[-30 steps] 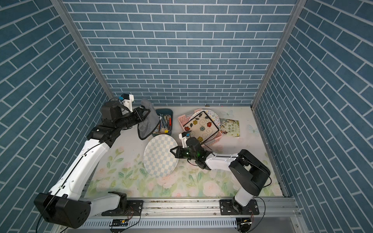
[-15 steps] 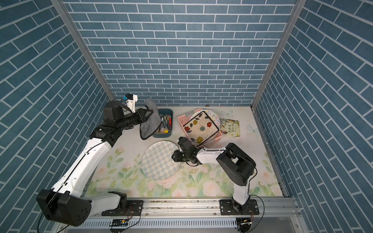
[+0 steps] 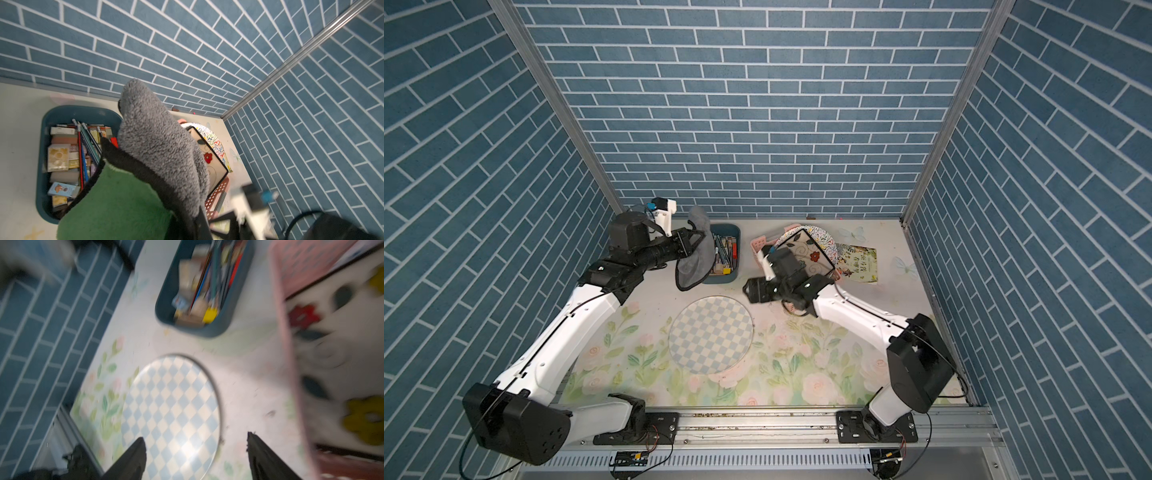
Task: Wipe the wet plate dry
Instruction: Pick up the plate from the bin.
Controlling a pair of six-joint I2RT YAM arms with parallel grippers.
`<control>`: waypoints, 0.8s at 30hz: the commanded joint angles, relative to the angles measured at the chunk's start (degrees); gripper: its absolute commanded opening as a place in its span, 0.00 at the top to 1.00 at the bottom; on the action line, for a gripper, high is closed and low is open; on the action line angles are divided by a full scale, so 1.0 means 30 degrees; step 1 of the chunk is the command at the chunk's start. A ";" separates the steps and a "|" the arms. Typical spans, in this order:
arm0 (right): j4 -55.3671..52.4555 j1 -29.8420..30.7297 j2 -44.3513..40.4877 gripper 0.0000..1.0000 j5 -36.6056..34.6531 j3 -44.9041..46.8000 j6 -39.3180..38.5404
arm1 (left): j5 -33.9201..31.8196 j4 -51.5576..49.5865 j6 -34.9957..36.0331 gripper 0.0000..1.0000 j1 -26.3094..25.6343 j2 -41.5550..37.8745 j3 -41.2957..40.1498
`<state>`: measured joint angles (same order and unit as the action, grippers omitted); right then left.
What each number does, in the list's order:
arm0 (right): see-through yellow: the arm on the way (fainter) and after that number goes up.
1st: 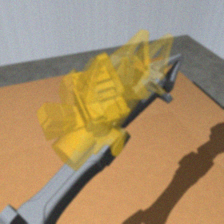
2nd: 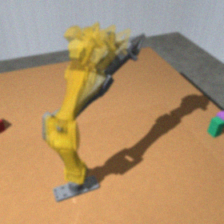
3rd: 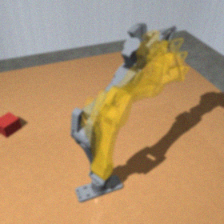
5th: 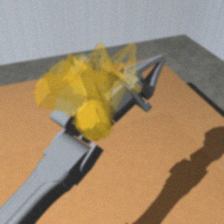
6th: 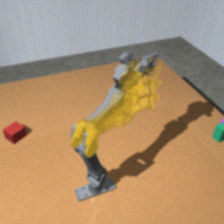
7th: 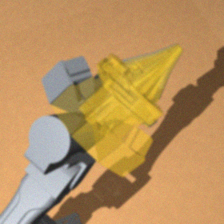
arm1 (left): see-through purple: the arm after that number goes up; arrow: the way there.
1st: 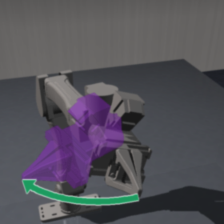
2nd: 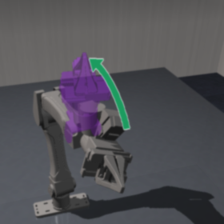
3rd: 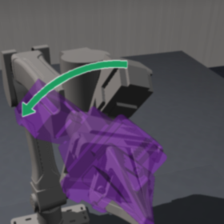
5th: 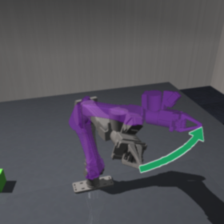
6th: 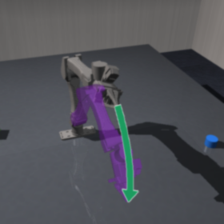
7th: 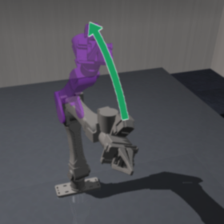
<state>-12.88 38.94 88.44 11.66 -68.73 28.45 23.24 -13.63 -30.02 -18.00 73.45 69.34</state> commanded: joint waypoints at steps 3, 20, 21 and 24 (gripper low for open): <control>-0.2432 -0.4991 0.1688 0.30 0.1437 -0.1943 -0.2748 | -0.3167 0.0901 -0.0469 1.00 -0.3022 0.1709 -0.0755; -0.5702 -0.8554 0.8705 0.21 0.0113 -0.5912 -0.5525 | -0.2692 0.1641 -0.0473 1.00 -0.3888 0.2163 -0.1951; -0.5579 -0.8541 0.8818 0.23 0.0748 -0.5394 -0.5527 | -0.2656 0.1668 -0.0502 1.00 -0.3875 0.2204 -0.1982; -0.5040 -0.8455 0.8955 0.29 0.3577 -0.3509 -0.5527 | -0.2596 0.1780 -0.0589 1.00 -0.3875 0.2261 -0.2049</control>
<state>-22.61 13.80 111.53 15.94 -84.97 11.94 15.46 -9.91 -31.92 -29.52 80.84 63.81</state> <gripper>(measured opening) 0.715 0.106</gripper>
